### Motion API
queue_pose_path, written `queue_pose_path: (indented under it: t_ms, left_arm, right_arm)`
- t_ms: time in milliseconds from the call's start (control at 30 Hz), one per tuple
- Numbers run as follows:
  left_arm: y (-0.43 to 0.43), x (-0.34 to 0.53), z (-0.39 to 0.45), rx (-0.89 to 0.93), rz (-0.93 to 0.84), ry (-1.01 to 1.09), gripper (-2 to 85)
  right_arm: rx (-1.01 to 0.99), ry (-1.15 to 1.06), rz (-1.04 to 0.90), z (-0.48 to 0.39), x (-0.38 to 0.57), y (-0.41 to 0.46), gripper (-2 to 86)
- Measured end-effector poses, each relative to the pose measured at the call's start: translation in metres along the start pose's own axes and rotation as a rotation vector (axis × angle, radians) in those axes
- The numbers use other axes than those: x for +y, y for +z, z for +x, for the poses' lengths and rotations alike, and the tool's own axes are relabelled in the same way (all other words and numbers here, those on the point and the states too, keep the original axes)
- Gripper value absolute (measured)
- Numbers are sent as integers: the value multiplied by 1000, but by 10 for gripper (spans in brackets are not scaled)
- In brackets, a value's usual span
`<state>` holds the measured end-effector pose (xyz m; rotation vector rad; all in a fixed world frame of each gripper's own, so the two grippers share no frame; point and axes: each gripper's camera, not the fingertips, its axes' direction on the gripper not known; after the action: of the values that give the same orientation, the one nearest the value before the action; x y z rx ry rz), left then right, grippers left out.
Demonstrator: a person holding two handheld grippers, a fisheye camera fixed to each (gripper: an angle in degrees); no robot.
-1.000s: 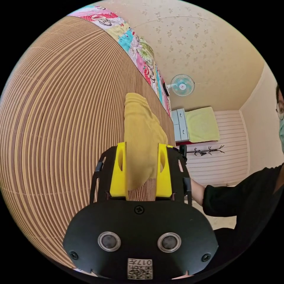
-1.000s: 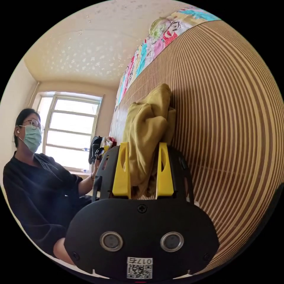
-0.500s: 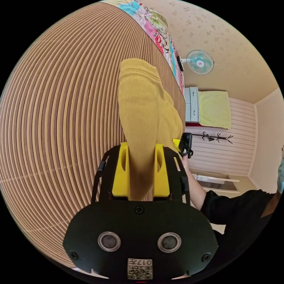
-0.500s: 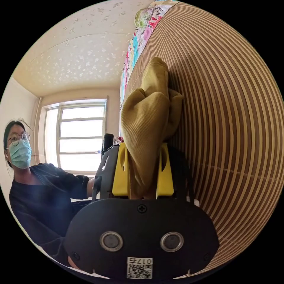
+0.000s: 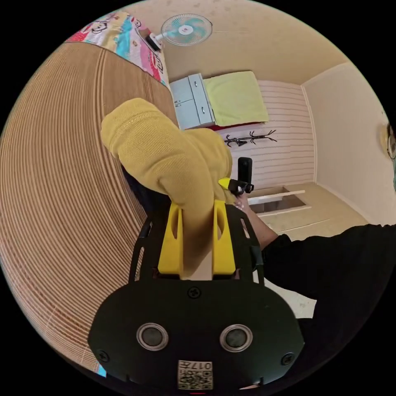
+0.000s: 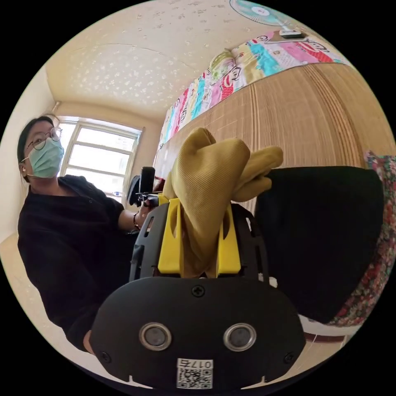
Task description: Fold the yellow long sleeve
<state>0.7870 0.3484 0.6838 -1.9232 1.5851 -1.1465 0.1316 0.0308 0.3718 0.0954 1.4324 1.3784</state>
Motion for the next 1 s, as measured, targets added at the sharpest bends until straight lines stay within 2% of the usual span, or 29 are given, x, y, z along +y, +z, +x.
queue_pose_path:
  t_ms: [67, 100, 167, 200, 267, 333, 400, 500, 567, 600, 667, 800, 900, 1000]
  left_arm:
    - [58, -18, 2, -18, -38, 10, 118]
    - [100, -27, -1, -97, -99, 22, 121]
    - [161, -27, -9, -281, -225, 54, 119]
    - [194, -19, -18, -368, -344, 51, 113]
    - [214, 1, -27, -384, -430, 4, 111]
    - [197, 24, -25, -338, -361, -10, 101]
    - [162, 52, -19, -372, -291, -57, 95]
    - [115, 72, -4, -424, -218, -80, 92]
    - [80, 80, 13, -500, -156, -83, 79]
    - [48, 84, 36, -572, -68, -65, 51]
    - [0, 90, 81, -681, 64, 7, 21]
    - [-96, 115, 180, -1023, 254, 16, -6]
    - [-146, 152, 229, -1101, 347, -117, -9]
    - [-167, 186, 282, -1107, 337, -119, -7]
  right_arm:
    - [123, 77, -2, 13, 16, -39, 133]
    - [186, 107, -15, 19, 19, -45, 135]
    - [559, 281, -2, 39, 42, -56, 132]
    - [647, 339, 14, 43, 48, -57, 127]
    - [921, 559, 124, 37, 73, -53, 102]
    - [992, 529, 247, 2, 83, -33, 75]
    - [987, 474, 343, -34, 90, -2, 27]
    - [929, 517, 444, -67, 110, 50, 12]
    - [920, 605, 385, -58, 124, 88, 8]
    - [919, 627, 344, -51, 127, 97, 7]
    - [948, 582, 288, -46, 140, 118, 5]
    - [888, 691, 283, -66, 134, 102, 2]
    - [941, 644, 337, -117, 120, 93, 1]
    - [821, 623, 356, -161, 109, 101, 1]
